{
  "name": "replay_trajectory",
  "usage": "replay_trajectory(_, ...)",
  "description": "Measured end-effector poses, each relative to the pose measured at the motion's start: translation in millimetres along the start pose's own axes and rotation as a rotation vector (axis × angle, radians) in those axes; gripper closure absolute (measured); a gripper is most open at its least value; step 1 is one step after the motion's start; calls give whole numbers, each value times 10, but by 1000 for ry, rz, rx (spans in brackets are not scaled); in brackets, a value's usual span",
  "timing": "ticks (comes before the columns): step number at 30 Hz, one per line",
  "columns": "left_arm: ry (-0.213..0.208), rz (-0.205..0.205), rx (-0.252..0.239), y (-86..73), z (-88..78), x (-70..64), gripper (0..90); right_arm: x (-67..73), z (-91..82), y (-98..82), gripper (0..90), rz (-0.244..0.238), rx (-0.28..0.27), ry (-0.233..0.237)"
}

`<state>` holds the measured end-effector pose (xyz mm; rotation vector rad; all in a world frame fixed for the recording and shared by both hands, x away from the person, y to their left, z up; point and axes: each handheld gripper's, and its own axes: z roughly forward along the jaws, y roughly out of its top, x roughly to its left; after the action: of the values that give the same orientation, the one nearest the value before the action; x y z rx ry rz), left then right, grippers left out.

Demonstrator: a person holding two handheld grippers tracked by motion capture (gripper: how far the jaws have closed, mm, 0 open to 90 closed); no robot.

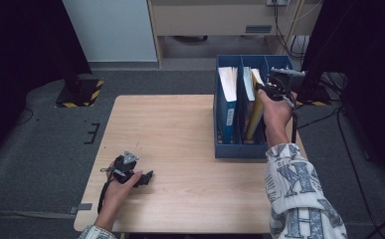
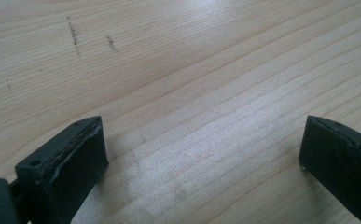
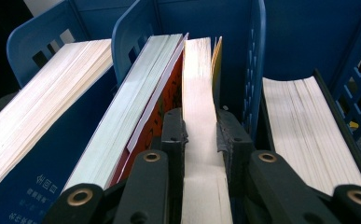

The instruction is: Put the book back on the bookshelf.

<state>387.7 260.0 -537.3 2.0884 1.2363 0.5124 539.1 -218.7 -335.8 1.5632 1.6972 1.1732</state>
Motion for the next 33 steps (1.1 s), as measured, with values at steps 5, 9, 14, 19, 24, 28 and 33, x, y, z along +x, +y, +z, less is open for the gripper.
replay_trajectory(5,-1,1,0,1,1,0,1,-7,21,1,756,-1,-3,2)
replay_trajectory(9,-1,0,0,1,1,0,1,-10,41,2,756,-4,-7,-1)
replay_trajectory(14,-1,1,0,2,2,-1,1,-25,65,9,756,-3,-8,-15)
replay_trajectory(19,-1,3,-2,4,4,0,1,-31,108,22,756,-9,-7,-26)
replay_trajectory(24,-2,4,-2,5,5,0,1,-30,148,22,756,-12,-20,-30)
replay_trajectory(28,-2,5,-2,5,5,0,1,-41,182,8,756,-6,-9,-34)
replay_trajectory(33,-3,6,-1,6,6,1,1,-53,206,4,756,3,-10,-32)
